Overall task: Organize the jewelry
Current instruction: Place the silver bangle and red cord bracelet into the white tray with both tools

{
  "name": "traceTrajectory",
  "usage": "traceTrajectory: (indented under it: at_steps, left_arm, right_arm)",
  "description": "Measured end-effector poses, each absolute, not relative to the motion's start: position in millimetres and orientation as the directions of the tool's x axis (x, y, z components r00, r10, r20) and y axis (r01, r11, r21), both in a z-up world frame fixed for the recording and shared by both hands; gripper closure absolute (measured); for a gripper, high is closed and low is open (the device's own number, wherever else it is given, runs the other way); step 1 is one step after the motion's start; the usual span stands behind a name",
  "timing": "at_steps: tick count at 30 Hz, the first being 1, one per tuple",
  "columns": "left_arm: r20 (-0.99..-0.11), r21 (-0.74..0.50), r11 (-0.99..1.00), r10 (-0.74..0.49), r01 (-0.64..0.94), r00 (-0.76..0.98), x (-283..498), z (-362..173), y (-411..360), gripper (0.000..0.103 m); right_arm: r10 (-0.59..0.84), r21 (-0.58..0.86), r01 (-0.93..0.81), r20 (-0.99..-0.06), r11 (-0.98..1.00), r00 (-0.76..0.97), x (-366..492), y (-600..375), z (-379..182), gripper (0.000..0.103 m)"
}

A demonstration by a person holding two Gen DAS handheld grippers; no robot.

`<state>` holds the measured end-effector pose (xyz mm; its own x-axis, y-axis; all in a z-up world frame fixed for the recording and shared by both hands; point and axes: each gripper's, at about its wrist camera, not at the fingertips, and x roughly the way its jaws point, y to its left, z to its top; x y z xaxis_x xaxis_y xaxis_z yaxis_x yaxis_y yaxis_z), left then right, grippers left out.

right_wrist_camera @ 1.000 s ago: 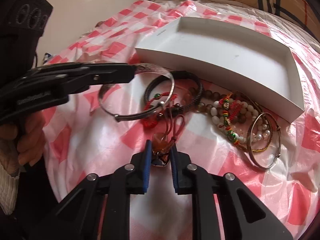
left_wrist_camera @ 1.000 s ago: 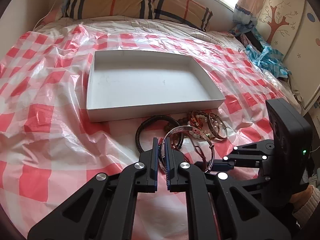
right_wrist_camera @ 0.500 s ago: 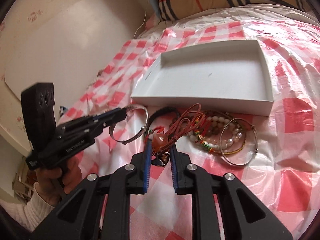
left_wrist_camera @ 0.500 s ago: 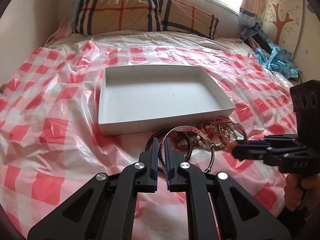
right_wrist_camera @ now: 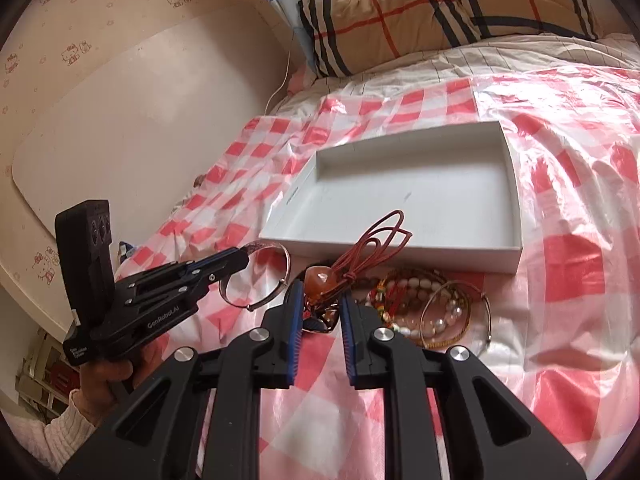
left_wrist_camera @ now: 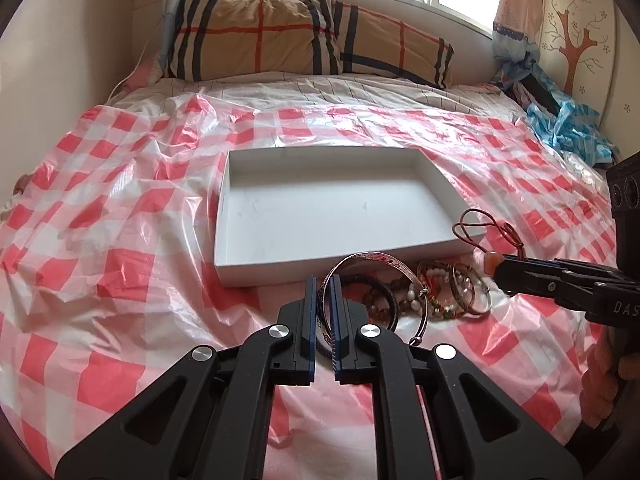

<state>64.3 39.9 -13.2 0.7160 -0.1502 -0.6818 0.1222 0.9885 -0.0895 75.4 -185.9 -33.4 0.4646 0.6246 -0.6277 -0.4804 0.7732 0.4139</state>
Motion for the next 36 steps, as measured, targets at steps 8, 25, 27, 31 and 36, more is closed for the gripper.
traceTrajectory:
  at_steps: [8,25,27,31,36]
  left_arm:
    - [-0.656,-0.130,0.985,-0.170,0.112,0.735,95.4,6.7,30.5,0.097]
    - [-0.720,-0.063,0.998,-0.043,-0.003,0.692,163.4,-38.0,31.2,0.051]
    - [-0.704,-0.041,0.999,-0.024,-0.006,0.710,152.8,-33.5,30.2,0.037]
    - [-0.695,-0.022,0.999,-0.033,0.024,0.718,139.3,-24.0,25.9,0.030]
    - [-0.699,0.034,0.998,-0.012,0.050,0.715,110.5,-24.5,25.1,0.017]
  right_arm:
    - [0.591,0.369,-0.474,-0.622,0.800,0.513,110.9,-167.4,-21.8,0.085]
    - [0.363,0.227,-0.293,-0.714,0.929,0.598,169.0,-201.5,-40.0,0.042]
    - [0.354,0.241,-0.263,-0.714,0.934,0.604,165.5,-213.1,-35.2,0.042]
    - [0.346,0.256,-0.234,-0.717,0.938,0.606,151.2,-227.1,-28.6,0.040]
    - [0.313,0.232,-0.213,-0.765,0.949,0.563,124.7,-235.8,-40.3,0.040]
